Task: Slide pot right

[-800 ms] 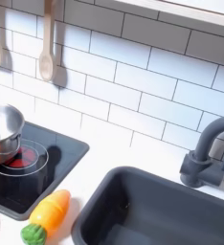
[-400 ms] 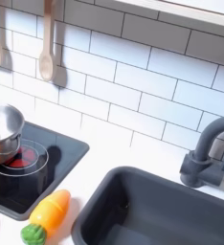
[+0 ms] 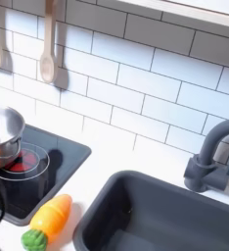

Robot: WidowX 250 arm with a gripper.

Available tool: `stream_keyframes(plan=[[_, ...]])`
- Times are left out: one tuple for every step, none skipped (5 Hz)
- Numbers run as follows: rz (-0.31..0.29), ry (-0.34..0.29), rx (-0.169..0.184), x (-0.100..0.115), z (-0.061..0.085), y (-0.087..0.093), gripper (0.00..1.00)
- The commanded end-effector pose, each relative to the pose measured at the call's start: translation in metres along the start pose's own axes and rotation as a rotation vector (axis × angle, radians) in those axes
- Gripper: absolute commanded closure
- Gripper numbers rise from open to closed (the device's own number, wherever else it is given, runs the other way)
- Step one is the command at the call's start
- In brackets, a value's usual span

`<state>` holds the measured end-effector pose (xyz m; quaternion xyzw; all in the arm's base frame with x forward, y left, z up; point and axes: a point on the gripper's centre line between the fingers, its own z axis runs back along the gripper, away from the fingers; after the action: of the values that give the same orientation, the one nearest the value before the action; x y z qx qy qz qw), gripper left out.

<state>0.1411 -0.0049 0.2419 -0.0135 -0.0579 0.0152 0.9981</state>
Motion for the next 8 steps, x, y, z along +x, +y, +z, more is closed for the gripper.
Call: stream_keyframes(plan=[[0.030,-0.023,0.018,0.032,0.002,0.019,0.00],[0.055,-0.033,0.026,0.050,0.001,0.030,0.00],[0.069,-0.051,0.032,0.075,0.000,0.042,0.00],[0.092,-0.056,0.035,0.095,0.001,0.053,0.00],[0.110,-0.056,0.048,0.115,0.001,0.065,0.00],[0.117,-0.058,0.058,0.129,-0.002,0.077,0.00],[0.134,-0.064,0.076,0.145,-0.003,0.091,0.00],[0.149,-0.059,0.075,0.158,-0.007,0.103,0.00]])
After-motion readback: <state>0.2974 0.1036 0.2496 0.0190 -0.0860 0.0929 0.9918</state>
